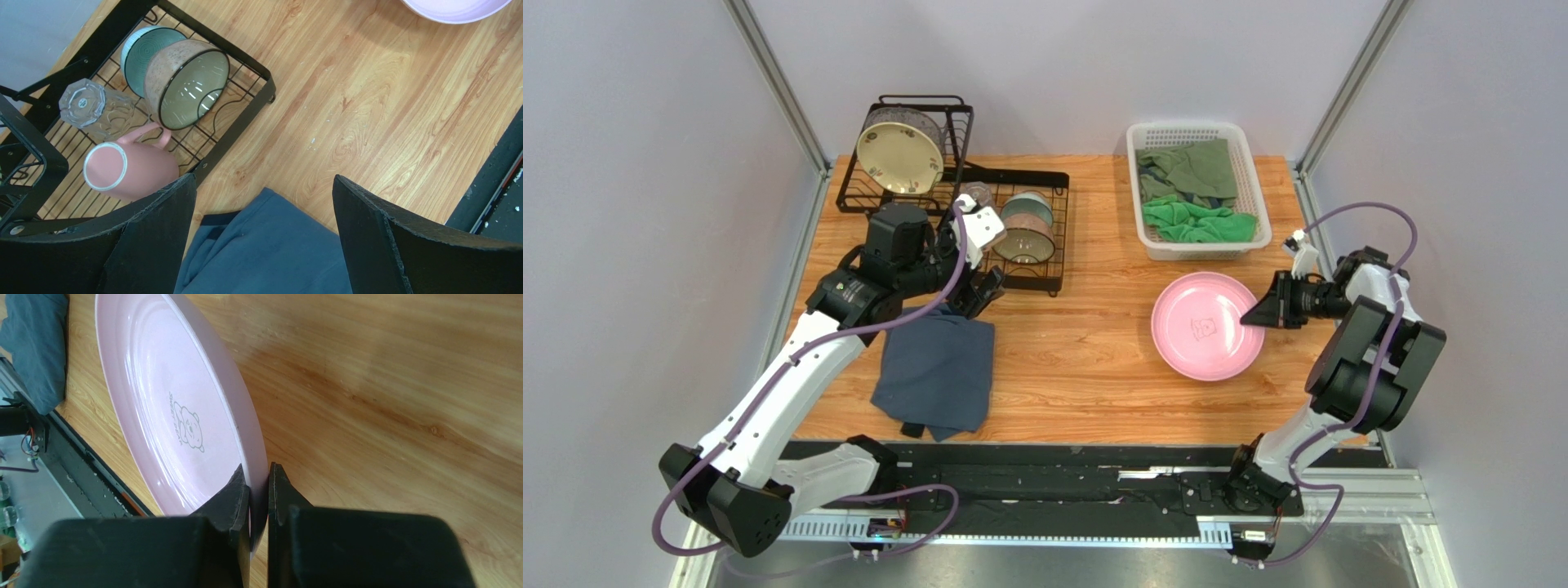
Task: Unload the mixed dishes from the dish rack
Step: Place the plate at the center of the board.
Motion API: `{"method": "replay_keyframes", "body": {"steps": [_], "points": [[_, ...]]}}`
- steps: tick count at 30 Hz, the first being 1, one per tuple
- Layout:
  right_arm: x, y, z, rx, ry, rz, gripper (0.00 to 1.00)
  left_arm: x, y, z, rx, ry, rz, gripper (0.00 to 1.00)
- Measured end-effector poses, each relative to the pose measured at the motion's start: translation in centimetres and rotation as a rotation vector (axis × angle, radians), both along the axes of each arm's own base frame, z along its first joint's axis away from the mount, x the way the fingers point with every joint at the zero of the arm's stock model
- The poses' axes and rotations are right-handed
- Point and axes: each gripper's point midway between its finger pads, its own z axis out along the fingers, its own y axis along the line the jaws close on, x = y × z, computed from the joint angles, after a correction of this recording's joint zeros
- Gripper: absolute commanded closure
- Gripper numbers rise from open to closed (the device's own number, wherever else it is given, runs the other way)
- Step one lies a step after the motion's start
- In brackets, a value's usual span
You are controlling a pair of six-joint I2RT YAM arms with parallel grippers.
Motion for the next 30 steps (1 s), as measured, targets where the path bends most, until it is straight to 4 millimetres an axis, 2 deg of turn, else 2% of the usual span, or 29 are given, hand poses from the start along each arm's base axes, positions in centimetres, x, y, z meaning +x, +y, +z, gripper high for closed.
{"method": "replay_keyframes", "body": {"steps": [7, 19, 23, 24, 30], "points": [[-1.1, -2.8, -2.0, 0.02, 0.034, -0.015, 1.0, 0.0, 0.1, -0.1, 0.004, 0.001, 0.001, 0.1], [-1.8, -4.3, -3.9, -0.049, 0.065, 0.0, 0.98, 0.1, 0.1, -0.2, 0.009, -0.003, -0.002, 0.1], [-1.8, -4.8, -4.7, -0.068, 0.084, -0.013, 0.89, 0.1, 0.1, -0.2, 0.01, -0.004, -0.002, 0.1], [-1.9, -4.7, -4.8, -0.065, 0.092, -0.017, 0.83, 0.1, 0.1, -0.2, 0.01, -0.005, -0.002, 0.1], [-2.2, -5.1, -5.8, -0.095, 0.109, -0.022, 0.65, 0.3, 0.2, -0.1, 0.014, -0.012, 0.004, 0.1]]}}
